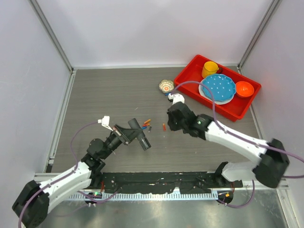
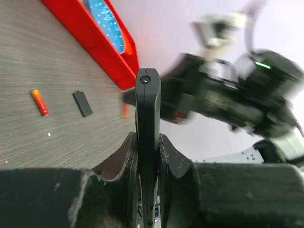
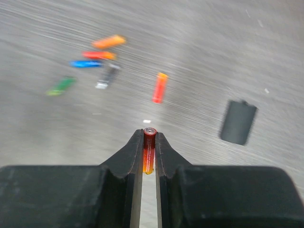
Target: Load the batteries into the remote control
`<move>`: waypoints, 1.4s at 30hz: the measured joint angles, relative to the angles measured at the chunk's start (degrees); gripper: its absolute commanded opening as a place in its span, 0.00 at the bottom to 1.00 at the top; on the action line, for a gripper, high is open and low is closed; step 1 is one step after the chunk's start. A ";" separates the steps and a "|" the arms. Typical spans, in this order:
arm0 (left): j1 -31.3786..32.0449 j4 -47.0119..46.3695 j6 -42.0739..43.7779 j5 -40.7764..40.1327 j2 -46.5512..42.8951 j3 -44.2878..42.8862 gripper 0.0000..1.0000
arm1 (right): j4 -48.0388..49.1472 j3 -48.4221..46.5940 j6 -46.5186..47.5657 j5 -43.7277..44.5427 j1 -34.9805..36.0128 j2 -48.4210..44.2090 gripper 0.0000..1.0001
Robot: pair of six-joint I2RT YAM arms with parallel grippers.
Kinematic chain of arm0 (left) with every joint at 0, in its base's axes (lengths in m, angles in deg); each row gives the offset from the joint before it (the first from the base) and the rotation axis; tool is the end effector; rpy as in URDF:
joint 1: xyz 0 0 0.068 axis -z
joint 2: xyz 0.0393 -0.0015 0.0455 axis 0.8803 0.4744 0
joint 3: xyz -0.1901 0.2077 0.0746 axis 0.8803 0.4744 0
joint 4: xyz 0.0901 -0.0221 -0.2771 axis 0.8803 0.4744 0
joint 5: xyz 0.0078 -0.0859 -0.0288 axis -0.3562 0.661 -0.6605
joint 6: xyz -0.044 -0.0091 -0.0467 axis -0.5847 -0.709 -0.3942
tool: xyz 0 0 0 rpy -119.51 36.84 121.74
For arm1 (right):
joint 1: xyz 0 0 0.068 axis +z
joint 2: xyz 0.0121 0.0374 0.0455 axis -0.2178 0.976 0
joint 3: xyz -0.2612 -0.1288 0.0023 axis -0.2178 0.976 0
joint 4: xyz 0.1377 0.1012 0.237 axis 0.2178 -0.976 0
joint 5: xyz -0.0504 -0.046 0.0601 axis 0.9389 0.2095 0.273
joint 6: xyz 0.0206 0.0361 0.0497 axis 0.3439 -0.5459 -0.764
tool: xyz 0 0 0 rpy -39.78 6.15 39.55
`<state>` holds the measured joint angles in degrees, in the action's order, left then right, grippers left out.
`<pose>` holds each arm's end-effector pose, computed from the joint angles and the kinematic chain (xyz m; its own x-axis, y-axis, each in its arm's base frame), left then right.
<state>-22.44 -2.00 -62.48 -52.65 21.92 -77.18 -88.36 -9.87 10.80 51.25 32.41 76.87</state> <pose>0.1368 -0.1181 0.1965 -0.6086 -0.6916 -0.3889 0.3747 0.1815 -0.9092 0.2329 0.2156 0.2446 -0.7248 -0.1707 -0.6674 -0.3107 0.9457 0.0955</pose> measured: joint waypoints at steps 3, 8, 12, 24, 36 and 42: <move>0.00 -4.59 -1.31 -0.61 6.10 -0.02 0.00 | 1.27 -0.87 -1.49 3.19 8.17 -9.92 0.01; 0.00 -14.71 -4.15 -1.60 17.92 -0.07 0.00 | 1.18 -2.64 -4.20 8.68 16.70 -16.24 0.01; 0.00 -24.17 -7.37 -1.88 28.06 -0.59 0.00 | -0.57 -4.57 -5.73 13.86 24.28 -13.46 0.01; 0.11 -29.83 -11.17 0.15 35.82 -3.37 0.00 | -2.25 -6.67 -6.80 18.67 29.51 -7.93 0.01; 0.11 -31.04 -11.15 2.58 33.27 -3.43 0.00 | 1.44 -6.82 -6.80 18.27 29.53 -5.20 0.01; 0.11 -31.01 -11.15 2.56 33.27 -3.43 0.00 | 2.12 -6.88 -6.80 17.75 29.53 -3.61 0.01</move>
<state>-22.33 -33.02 -73.63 -50.10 55.18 -80.61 -86.24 -16.76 4.00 68.99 61.94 73.27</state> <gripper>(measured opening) 0.207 0.170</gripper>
